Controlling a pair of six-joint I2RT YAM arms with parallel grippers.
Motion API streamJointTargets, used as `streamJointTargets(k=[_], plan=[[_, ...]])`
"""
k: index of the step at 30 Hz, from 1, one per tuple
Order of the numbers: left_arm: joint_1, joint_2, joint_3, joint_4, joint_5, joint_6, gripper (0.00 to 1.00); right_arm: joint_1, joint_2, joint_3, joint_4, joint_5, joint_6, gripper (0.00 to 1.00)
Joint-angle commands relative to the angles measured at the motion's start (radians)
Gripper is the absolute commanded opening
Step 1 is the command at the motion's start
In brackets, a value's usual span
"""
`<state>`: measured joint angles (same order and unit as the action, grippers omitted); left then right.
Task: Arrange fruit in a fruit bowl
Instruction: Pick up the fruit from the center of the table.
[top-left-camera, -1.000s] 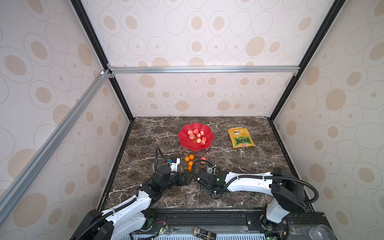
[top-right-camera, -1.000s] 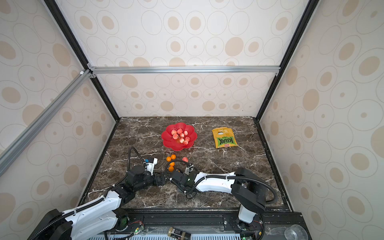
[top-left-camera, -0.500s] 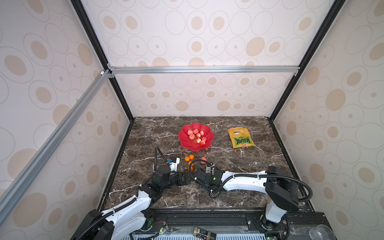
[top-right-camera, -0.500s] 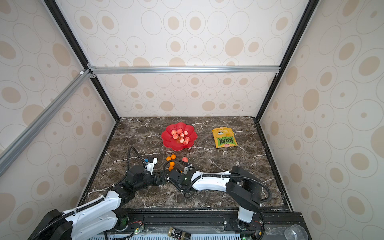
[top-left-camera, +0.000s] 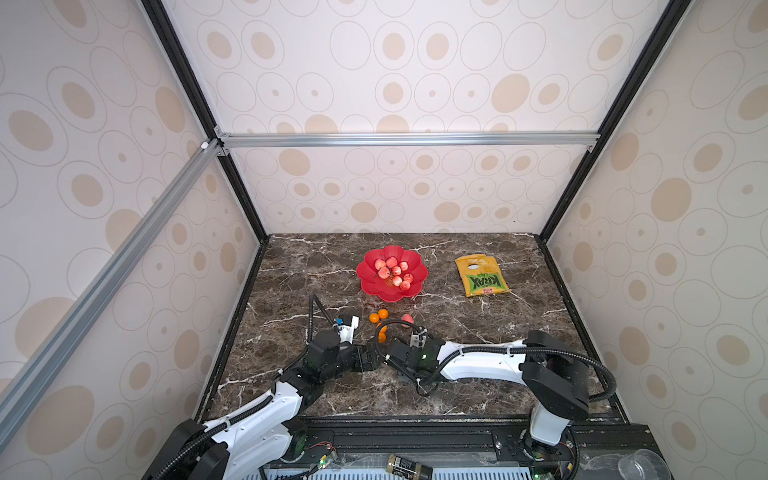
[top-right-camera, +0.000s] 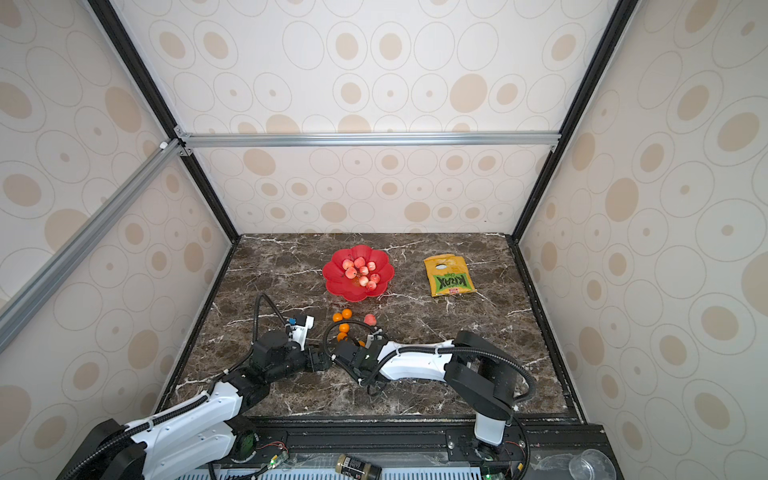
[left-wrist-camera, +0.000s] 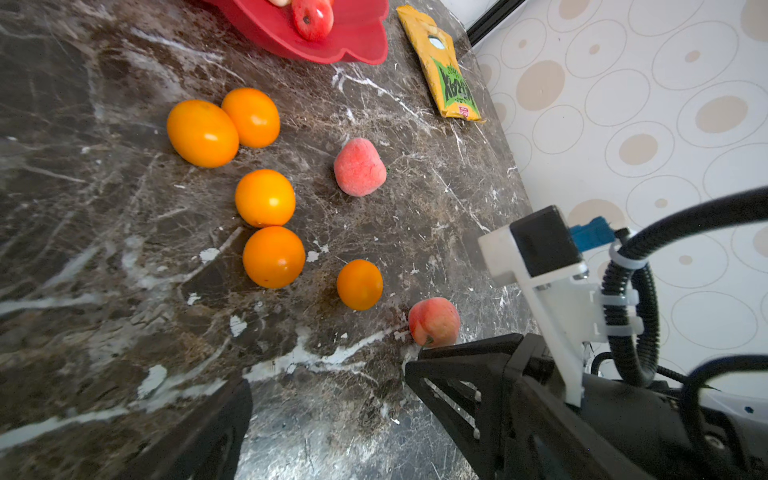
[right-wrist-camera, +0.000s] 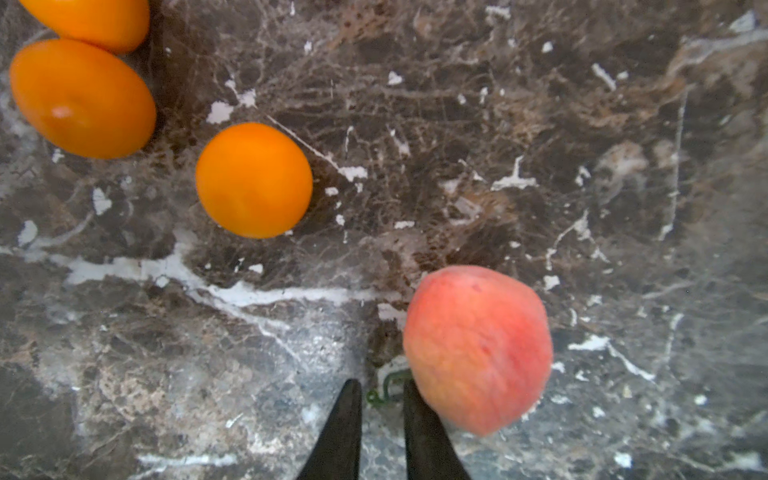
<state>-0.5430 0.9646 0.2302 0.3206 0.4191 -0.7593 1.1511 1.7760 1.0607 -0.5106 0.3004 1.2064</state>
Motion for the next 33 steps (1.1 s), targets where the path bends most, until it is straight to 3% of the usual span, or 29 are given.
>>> streamJointTargets(k=[1, 33], plan=[[0.01, -0.014, 0.0, 0.012, 0.008, 0.018, 0.98, 0.01, 0.021, 0.022, -0.037, 0.024, 0.009, 0.21], [0.014, -0.008, 0.005, 0.015, 0.011, 0.022, 0.98, 0.009, 0.035, 0.028, -0.051, 0.025, 0.003, 0.07]])
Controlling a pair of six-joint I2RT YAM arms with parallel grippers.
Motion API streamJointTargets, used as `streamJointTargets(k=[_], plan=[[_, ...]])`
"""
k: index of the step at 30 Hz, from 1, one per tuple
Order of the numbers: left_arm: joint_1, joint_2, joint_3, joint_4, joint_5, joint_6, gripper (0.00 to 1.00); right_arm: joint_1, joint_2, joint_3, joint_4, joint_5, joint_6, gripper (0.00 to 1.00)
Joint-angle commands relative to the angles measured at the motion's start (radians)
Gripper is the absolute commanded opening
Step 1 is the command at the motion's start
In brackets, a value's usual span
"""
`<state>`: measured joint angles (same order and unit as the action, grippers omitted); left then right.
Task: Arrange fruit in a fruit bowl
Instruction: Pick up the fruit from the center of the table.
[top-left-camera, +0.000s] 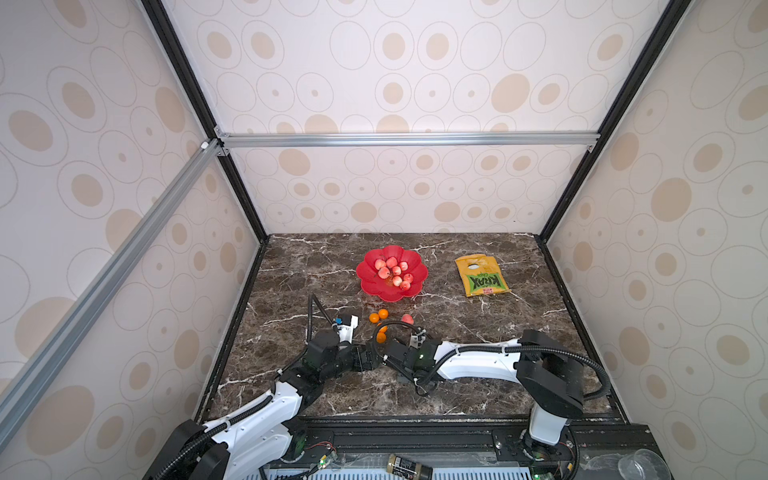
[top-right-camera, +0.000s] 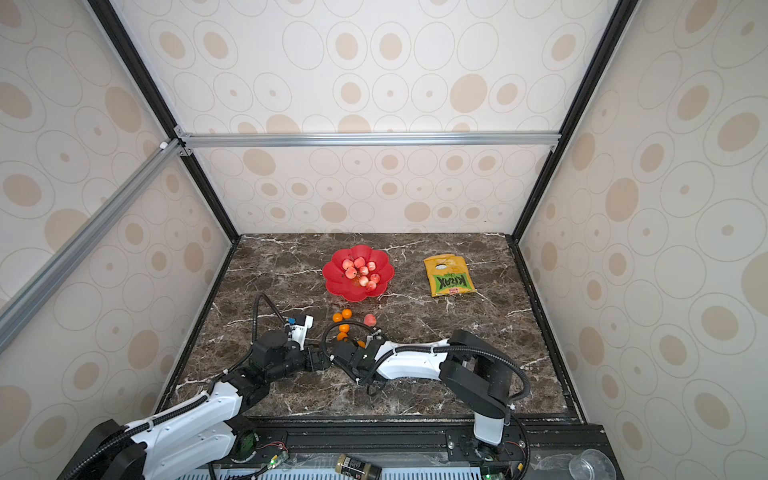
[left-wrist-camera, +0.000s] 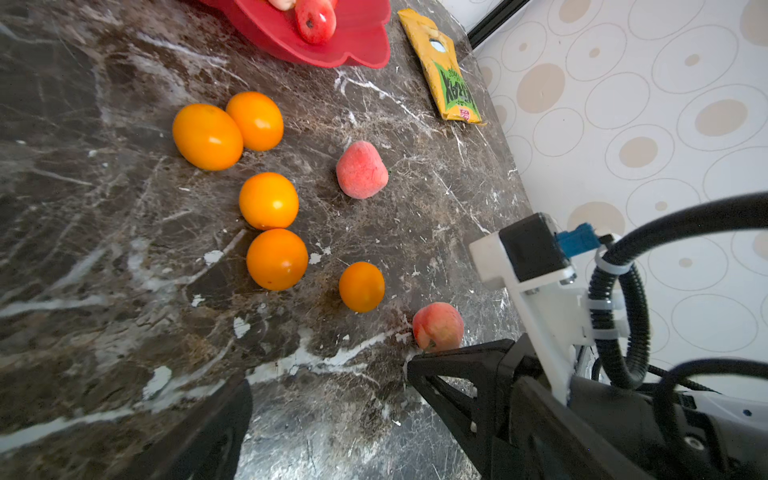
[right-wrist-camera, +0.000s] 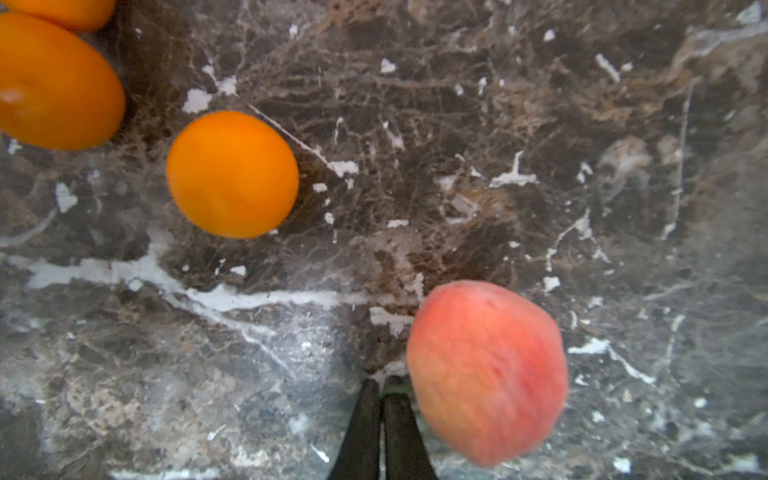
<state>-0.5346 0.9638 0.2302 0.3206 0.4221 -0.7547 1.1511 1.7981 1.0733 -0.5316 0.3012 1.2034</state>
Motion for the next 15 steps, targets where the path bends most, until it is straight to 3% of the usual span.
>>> streamJointTargets(k=[1, 15], plan=[[0.007, -0.007, 0.004, 0.015, 0.007, 0.015, 0.98, 0.009, 0.012, 0.016, -0.03, 0.025, 0.006, 0.06], [0.007, -0.005, 0.043, 0.013, 0.0, 0.007, 0.98, 0.009, -0.065, 0.001, -0.043, 0.066, -0.002, 0.02]])
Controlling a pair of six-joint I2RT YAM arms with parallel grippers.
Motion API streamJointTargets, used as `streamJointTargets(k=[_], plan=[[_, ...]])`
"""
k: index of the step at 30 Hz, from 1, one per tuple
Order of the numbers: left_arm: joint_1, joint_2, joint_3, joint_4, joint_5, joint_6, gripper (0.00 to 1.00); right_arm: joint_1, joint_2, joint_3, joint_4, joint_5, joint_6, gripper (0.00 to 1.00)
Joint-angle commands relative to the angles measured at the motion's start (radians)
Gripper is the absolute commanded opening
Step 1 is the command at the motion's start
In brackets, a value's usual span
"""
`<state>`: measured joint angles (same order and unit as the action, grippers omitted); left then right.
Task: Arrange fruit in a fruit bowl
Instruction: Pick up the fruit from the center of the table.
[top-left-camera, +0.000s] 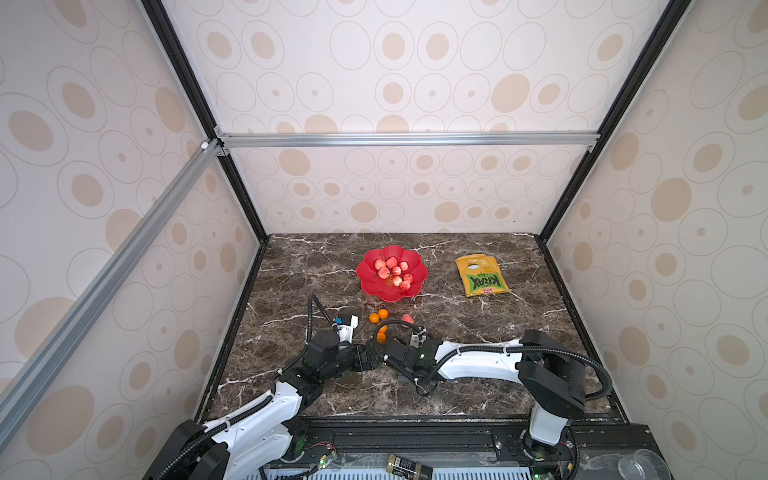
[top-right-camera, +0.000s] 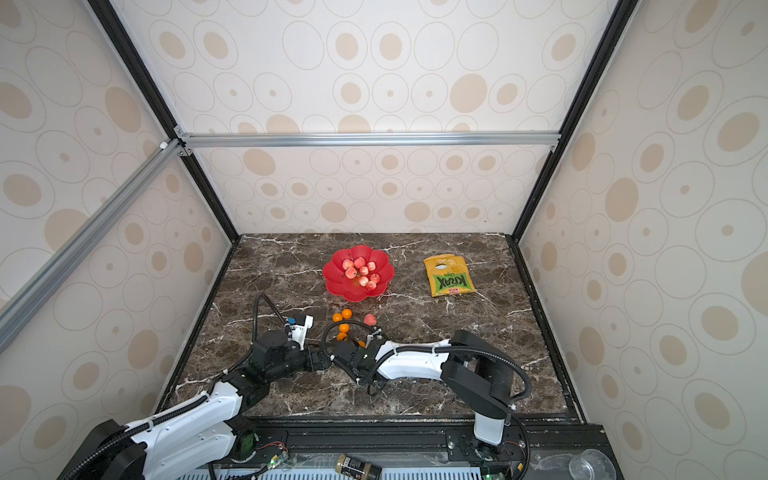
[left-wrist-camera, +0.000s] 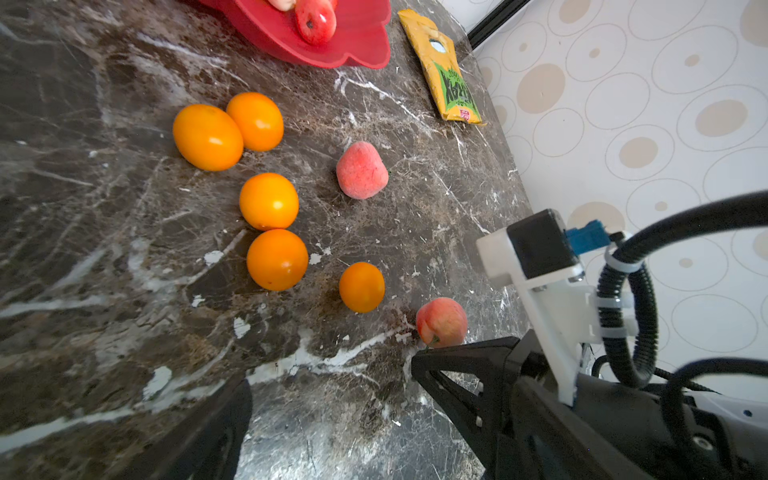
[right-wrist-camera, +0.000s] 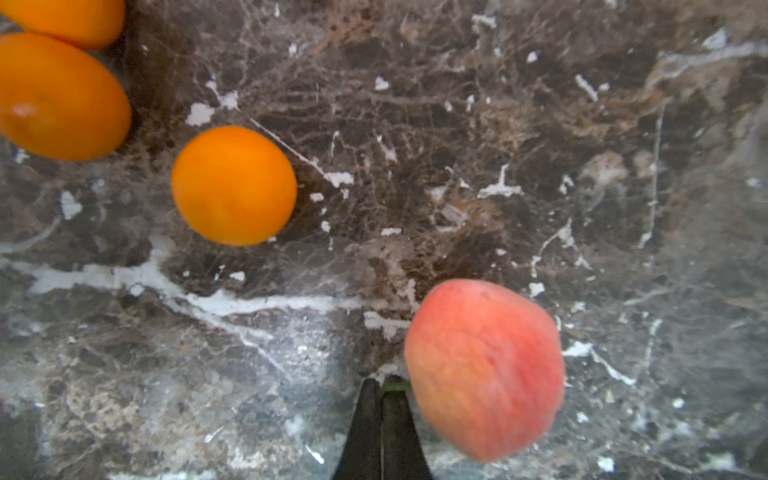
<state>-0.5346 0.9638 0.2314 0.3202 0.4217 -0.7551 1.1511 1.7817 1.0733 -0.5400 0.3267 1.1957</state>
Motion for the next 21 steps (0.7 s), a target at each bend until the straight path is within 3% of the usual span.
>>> streamJointTargets(k=[1, 14, 21], plan=[[0.006, -0.003, 0.046, 0.013, -0.001, 0.007, 0.98, 0.009, -0.056, 0.001, -0.034, 0.044, 0.003, 0.02], [0.057, 0.026, 0.131, 0.029, -0.029, -0.005, 0.98, -0.04, -0.163, 0.004, -0.006, 0.038, -0.124, 0.0], [0.1, 0.102, 0.204, 0.064, -0.022, -0.006, 0.98, -0.143, -0.201, 0.015, 0.046, -0.065, -0.276, 0.0]])
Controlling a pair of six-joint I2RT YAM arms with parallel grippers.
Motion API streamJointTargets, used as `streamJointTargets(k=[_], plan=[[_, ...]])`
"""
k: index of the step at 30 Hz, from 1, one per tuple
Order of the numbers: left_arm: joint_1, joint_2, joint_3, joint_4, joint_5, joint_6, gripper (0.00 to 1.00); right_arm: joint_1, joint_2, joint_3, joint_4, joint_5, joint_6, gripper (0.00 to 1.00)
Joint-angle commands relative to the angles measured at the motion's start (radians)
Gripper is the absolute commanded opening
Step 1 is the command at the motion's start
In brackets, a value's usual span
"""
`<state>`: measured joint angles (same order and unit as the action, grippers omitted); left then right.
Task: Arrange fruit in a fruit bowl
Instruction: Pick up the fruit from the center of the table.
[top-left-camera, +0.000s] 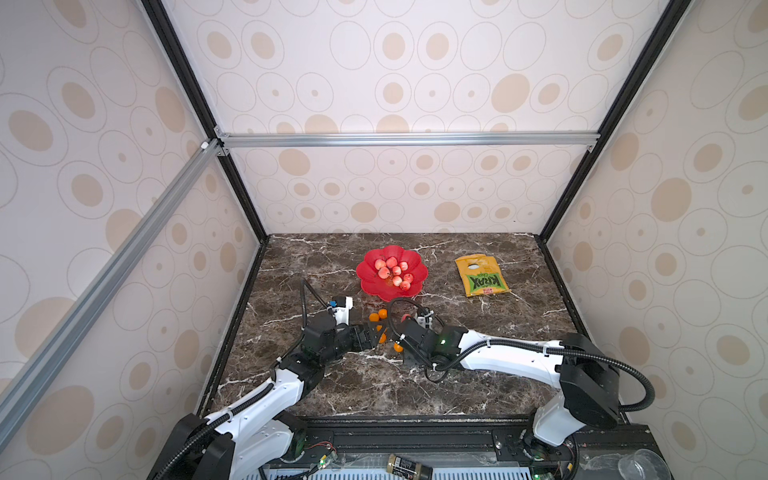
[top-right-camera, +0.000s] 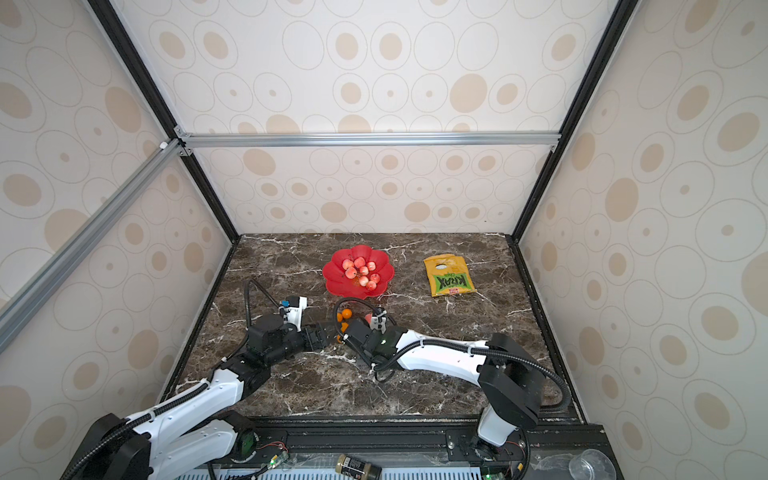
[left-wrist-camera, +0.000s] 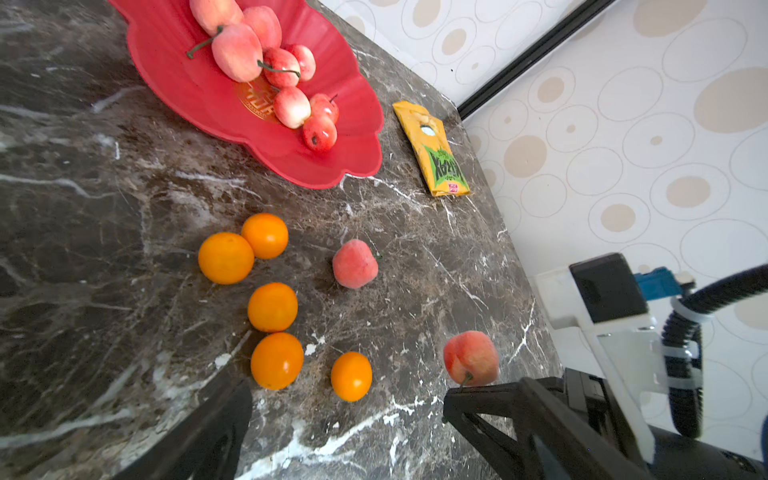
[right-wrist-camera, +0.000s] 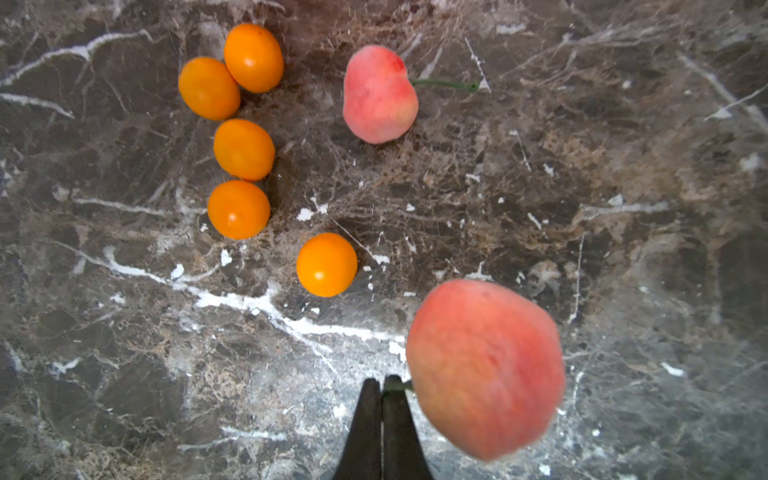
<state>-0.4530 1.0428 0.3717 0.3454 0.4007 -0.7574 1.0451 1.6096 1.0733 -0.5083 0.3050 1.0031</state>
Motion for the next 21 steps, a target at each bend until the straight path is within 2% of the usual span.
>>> streamJointTargets(k=[1, 10, 21], plan=[[0.022, 0.034, 0.075, 0.044, -0.003, -0.003, 0.98, -0.052, -0.033, 0.021, 0.014, -0.055, -0.101, 0.0], [0.068, 0.149, 0.176, 0.065, 0.001, 0.01, 0.98, -0.212, 0.003, 0.131, -0.01, -0.227, -0.26, 0.0], [0.13, 0.265, 0.295, 0.045, 0.032, 0.033, 0.98, -0.344, 0.184, 0.362, -0.07, -0.403, -0.379, 0.0]])
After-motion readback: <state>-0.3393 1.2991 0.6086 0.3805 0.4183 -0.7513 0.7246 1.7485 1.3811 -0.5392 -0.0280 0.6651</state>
